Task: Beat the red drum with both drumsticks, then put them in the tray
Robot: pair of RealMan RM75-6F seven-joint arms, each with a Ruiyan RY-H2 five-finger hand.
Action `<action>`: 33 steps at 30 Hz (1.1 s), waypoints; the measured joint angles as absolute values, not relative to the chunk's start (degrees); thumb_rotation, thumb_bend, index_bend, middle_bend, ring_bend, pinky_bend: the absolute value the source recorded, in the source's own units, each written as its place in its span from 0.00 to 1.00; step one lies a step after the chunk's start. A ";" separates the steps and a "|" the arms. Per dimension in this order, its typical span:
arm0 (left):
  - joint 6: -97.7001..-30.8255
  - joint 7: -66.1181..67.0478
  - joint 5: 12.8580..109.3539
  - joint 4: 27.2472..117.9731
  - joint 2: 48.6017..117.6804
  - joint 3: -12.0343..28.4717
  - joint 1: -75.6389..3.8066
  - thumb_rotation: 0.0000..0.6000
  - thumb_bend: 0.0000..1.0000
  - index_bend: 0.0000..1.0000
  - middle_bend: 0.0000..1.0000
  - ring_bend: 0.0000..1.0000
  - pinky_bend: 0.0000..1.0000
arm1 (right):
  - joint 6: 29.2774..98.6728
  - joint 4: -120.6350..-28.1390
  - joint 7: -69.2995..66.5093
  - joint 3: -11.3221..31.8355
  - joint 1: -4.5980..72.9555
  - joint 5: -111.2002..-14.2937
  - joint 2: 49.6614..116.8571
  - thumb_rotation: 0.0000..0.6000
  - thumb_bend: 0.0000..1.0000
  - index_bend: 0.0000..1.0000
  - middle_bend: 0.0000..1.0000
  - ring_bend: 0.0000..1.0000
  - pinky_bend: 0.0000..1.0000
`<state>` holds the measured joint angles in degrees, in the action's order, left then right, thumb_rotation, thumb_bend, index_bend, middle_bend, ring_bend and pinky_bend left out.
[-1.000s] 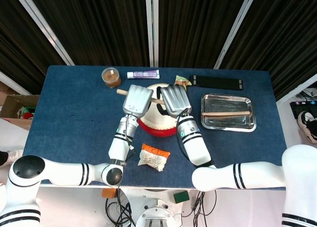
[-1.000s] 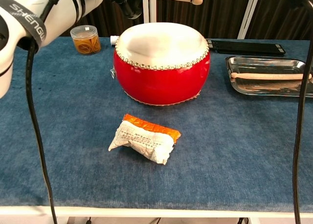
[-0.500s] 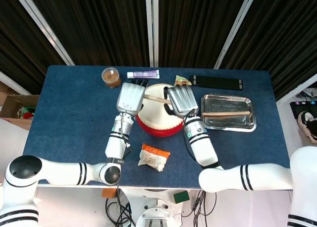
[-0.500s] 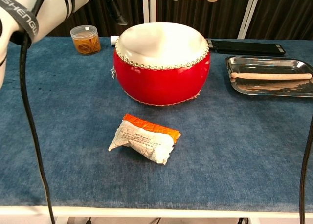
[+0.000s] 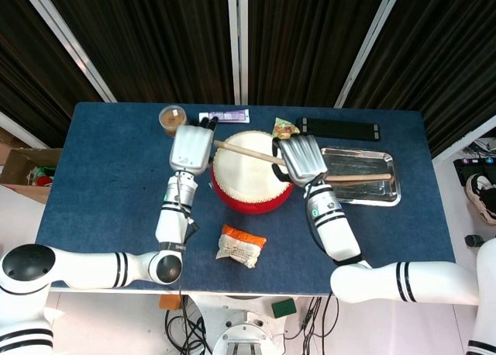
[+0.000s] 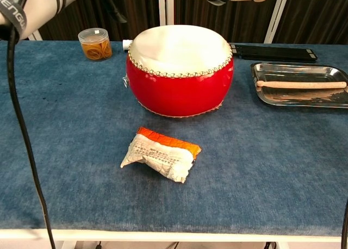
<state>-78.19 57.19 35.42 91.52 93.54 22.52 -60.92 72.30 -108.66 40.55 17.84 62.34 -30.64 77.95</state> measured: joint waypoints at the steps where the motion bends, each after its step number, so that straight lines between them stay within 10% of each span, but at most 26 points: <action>1: -78.23 56.97 35.29 91.55 93.26 22.55 -60.66 1.00 0.13 0.21 0.29 0.35 0.72 | 72.19 -108.77 40.14 17.51 61.85 -31.33 77.57 1.00 0.65 0.75 0.68 0.48 0.53; 21: -77.13 43.86 35.41 88.82 84.30 21.50 -50.21 1.00 0.13 0.17 0.27 0.31 0.67 | 68.73 -104.13 17.52 2.36 39.28 -57.29 60.60 1.00 0.65 0.76 0.69 0.48 0.53; 33: -76.32 39.36 37.18 88.36 82.66 21.54 -47.22 1.00 0.13 0.15 0.26 0.30 0.67 | 61.72 -91.75 10.64 -0.93 34.45 -63.56 63.76 1.00 0.67 0.76 0.69 0.48 0.53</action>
